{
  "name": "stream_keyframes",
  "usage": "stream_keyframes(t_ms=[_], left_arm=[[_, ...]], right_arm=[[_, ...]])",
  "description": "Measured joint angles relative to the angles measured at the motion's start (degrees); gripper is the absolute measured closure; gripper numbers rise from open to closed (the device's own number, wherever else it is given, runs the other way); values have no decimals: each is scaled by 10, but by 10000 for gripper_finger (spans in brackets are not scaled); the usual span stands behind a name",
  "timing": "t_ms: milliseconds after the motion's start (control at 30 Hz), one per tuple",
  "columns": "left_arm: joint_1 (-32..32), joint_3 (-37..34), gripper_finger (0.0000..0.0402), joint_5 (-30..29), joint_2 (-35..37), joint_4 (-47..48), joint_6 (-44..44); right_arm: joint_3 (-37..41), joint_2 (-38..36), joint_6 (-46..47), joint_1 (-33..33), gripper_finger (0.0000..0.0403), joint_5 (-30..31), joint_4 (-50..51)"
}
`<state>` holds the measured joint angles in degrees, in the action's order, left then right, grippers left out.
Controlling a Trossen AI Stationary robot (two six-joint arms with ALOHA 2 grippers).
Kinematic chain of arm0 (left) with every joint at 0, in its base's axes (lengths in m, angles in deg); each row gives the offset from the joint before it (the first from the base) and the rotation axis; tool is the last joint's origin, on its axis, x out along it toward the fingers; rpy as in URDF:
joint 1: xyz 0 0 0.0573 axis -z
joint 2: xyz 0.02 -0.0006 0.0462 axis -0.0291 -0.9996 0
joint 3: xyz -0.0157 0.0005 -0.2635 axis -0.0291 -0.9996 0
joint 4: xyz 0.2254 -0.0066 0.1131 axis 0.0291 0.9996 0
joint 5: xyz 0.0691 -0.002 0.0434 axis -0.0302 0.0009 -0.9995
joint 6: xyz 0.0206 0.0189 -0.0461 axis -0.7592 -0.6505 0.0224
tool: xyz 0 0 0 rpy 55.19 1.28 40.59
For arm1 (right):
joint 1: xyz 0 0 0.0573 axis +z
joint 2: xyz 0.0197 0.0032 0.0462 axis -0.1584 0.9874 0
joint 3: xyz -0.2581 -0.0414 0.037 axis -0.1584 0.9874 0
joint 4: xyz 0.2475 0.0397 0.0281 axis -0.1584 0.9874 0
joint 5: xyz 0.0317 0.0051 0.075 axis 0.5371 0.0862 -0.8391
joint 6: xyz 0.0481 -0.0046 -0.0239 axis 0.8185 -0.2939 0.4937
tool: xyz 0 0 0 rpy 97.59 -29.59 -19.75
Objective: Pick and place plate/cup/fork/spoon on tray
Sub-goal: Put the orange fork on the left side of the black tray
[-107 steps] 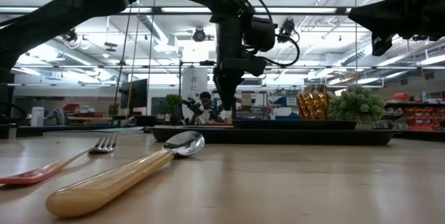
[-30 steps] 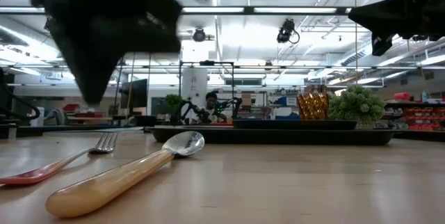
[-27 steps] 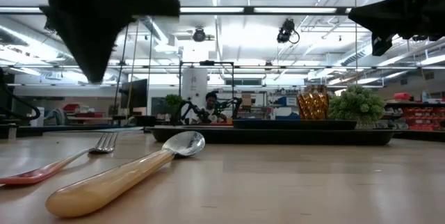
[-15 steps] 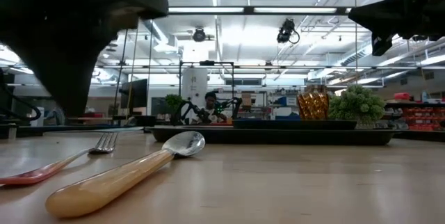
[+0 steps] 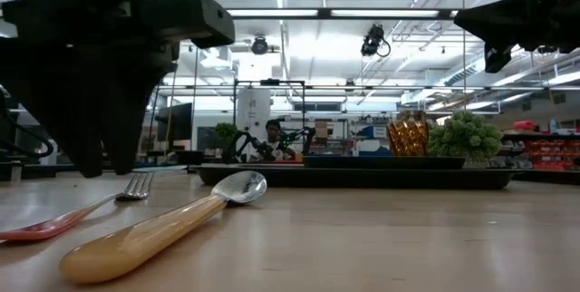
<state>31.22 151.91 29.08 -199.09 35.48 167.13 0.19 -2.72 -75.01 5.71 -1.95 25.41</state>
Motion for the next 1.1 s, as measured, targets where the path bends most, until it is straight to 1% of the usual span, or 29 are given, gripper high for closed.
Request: stream_keyframes(t_ms=[100, 167, 300, 600, 1100], left_arm=[[-6, 0, 264, -1, -8, -2, -2], [-10, 0, 261, 8, -14, -3, -13], [-16, 0, 266, 23, -16, -4, -28], [-20, 0, 284, 43, -20, -3, -28], [-20, -5, 285, 45, -20, -18, -28]], right_arm=[[0, 0, 0, 0, 369, 0, 0], [0, 0, 0, 0, 369, 0, 0], [0, 0, 0, 0, 369, 0, -5], [0, 0, 0, 0, 369, 0, -14], [0, 0, 0, 0, 369, 0, -16]])
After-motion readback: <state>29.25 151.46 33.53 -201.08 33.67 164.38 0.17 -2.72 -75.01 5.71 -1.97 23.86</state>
